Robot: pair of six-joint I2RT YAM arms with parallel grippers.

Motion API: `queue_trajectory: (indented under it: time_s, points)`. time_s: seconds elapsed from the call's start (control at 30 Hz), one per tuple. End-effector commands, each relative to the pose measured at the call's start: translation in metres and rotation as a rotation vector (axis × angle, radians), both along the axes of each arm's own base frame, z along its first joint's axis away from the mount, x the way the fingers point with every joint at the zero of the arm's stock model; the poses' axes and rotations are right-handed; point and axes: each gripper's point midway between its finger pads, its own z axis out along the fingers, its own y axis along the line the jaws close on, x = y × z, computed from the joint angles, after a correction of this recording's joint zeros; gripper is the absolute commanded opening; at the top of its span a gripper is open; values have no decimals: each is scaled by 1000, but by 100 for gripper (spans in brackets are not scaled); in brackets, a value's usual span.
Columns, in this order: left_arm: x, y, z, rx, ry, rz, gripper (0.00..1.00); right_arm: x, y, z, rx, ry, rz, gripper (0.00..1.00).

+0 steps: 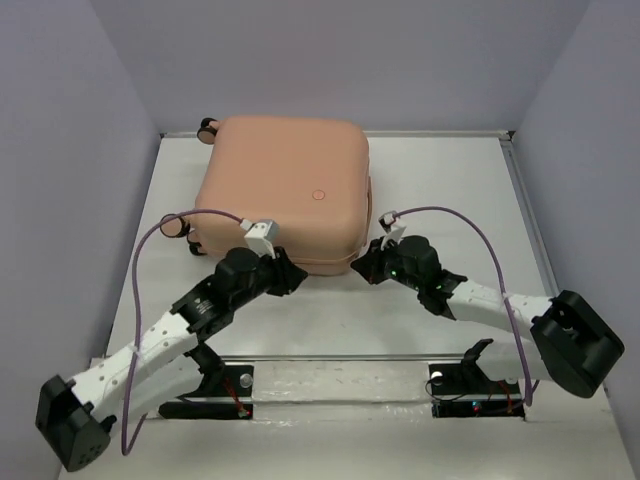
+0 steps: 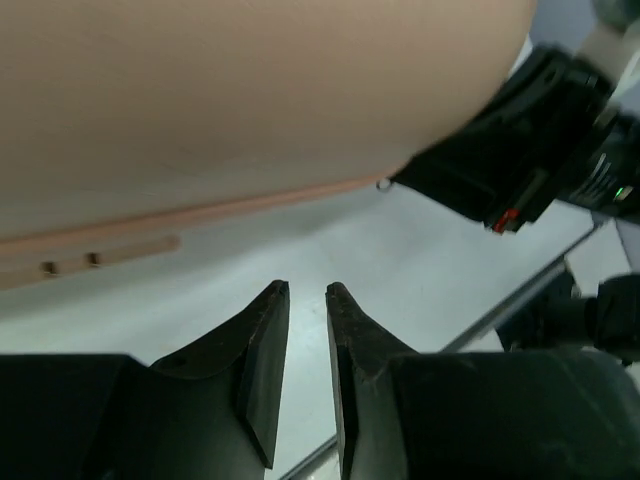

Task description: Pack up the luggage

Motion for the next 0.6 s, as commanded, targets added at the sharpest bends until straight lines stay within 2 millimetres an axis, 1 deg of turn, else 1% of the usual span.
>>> queue_trajectory:
  time_s: [0.0,0.03,0.1,0.13,0.17,0.2,0.23,0.27,0.3,0.33,0.37,0.4,0.47,0.5,0.57]
  points:
    - [9,-51,-2,-25,-23,-38,35,-10,7,27,59,-56,54,7]
    - [10,-63,0,-41,-37,-56,35,-12,5,23,54,-48,53,7]
    - [17,-75,-2,-53,-45,-71,35,-17,4,20,49,-38,63,7]
    - [25,-82,-5,-46,-55,-64,35,-18,3,21,53,-40,65,7]
    - [34,-80,-8,-27,-61,-30,35,-21,1,17,47,-31,66,7]
    - [41,-84,-2,-28,-75,-21,35,-22,0,14,38,-23,68,7]
    - [48,-89,-10,7,-75,-23,35,-24,-1,14,33,-22,72,7]
    - [56,-90,-5,11,-88,-2,35,-27,-1,12,29,-12,84,7]
    - [60,-90,-12,30,-80,5,35,-29,-1,11,28,-6,94,7]
    - [67,-95,-15,42,-77,2,35,-32,-1,12,33,-1,105,7]
    - [75,-93,-14,43,-79,16,34,-40,3,10,34,10,135,7]
    - [81,-96,-13,39,-83,21,34,-45,6,10,34,12,152,7]
    - [88,-98,-12,39,-82,20,33,-56,12,7,21,24,188,7]
    - [91,-98,-13,39,-79,21,33,-72,21,2,-3,38,232,7]
    - [97,-103,-12,38,-76,12,32,-88,34,4,-20,34,280,7]
